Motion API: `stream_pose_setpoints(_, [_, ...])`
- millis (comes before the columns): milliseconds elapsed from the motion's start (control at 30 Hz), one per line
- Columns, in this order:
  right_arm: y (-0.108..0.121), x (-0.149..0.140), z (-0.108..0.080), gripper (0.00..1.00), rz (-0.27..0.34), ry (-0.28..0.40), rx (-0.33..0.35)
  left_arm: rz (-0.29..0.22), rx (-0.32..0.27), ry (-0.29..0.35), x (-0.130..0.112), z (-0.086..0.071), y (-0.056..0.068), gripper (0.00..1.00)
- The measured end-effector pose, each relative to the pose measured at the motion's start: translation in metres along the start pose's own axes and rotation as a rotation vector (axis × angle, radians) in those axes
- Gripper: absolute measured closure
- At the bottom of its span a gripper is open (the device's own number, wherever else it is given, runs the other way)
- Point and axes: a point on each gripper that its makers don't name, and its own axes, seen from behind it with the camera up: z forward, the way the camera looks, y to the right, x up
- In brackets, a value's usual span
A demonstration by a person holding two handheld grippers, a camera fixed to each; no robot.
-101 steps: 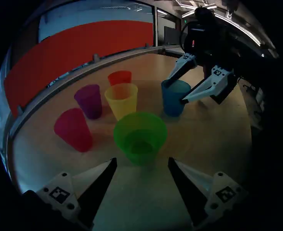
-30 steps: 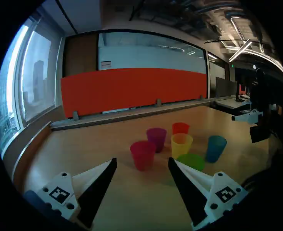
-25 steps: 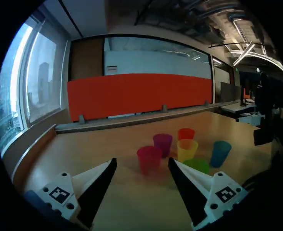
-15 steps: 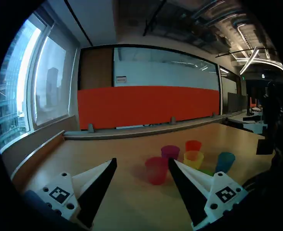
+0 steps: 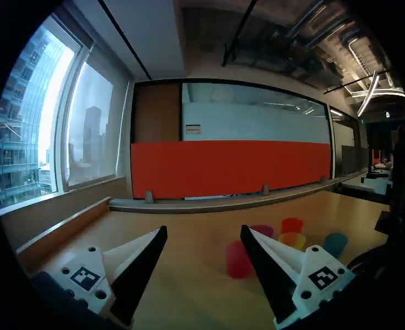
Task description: Pour water
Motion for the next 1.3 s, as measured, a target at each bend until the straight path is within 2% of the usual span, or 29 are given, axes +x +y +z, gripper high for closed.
stream_pose_setpoints(367, [0.008,0.009,-0.006,0.0,0.035,0.013,-0.015,0.055,0.054,0.048,0.013,0.002,-0.001,0.01])
stream_pose_setpoints(600, [0.009,0.014,-0.005,0.0,0.063,0.015,-0.017,0.08,0.082,0.054,0.008,0.006,-0.003,0.01])
stream_pose_setpoints(1300, [0.007,0.027,-0.007,0.0,0.069,0.02,-0.033,0.047,0.098,0.068,-0.024,0.007,0.008,0.01])
